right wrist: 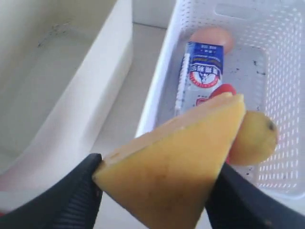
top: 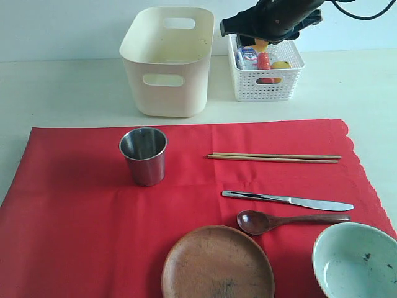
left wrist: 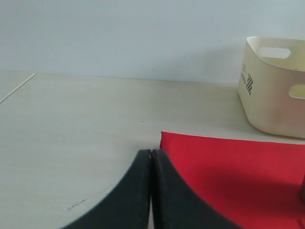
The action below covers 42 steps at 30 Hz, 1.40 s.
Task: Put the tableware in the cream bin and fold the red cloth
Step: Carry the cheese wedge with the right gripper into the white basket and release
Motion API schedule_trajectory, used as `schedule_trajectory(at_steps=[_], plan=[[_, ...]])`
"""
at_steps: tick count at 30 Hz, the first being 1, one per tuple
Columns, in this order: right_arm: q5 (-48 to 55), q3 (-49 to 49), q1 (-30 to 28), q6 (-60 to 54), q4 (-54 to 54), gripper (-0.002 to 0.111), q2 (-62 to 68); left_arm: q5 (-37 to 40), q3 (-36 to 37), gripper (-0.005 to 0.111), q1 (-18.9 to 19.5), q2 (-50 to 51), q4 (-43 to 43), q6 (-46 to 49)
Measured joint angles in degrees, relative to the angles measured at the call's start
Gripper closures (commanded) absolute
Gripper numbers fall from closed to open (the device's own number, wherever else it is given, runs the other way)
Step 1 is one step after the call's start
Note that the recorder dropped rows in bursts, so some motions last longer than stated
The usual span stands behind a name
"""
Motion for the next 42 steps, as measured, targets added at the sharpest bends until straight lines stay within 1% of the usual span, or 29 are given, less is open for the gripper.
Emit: schedule_trajectory(at_steps=[6, 15, 22, 32, 34, 37, 41, 42], plan=[[-0.11, -6.0, -1.99, 0.0, 0.0, 0.108, 5.64, 0.0, 0.0, 0.104, 0.0, 0.0, 0.0, 0.0], [-0.44, -12.59, -2.12, 0.0, -0.26, 0.108, 12.69, 0.0, 0.0, 0.104, 0.0, 0.0, 0.0, 0.0], [-2.46, -13.01, -2.12, 0.0, -0.48, 0.108, 15.3, 0.0, 0.0, 0.104, 0.0, 0.0, 0.0, 0.0], [-3.06, -13.14, -2.12, 0.0, -0.48, 0.107, 15.52, 0.0, 0.0, 0.104, 0.0, 0.0, 0.0, 0.0], [-3.39, -13.17, -2.12, 0.0, -0.48, 0.103, 15.52, 0.0, 0.0, 0.104, 0.0, 0.0, 0.0, 0.0], [-3.59, -13.17, -2.12, 0.0, -0.48, 0.093, 15.52, 0.0, 0.0, 0.104, 0.0, 0.0, 0.0, 0.0], [-3.85, -13.17, -2.12, 0.0, -0.48, 0.074, 15.64, 0.0, 0.0, 0.104, 0.0, 0.0, 0.0, 0.0], [-3.99, -13.17, -2.12, 0.0, -0.48, 0.064, 15.75, 0.0, 0.0, 0.104, 0.0, 0.0, 0.0, 0.0]])
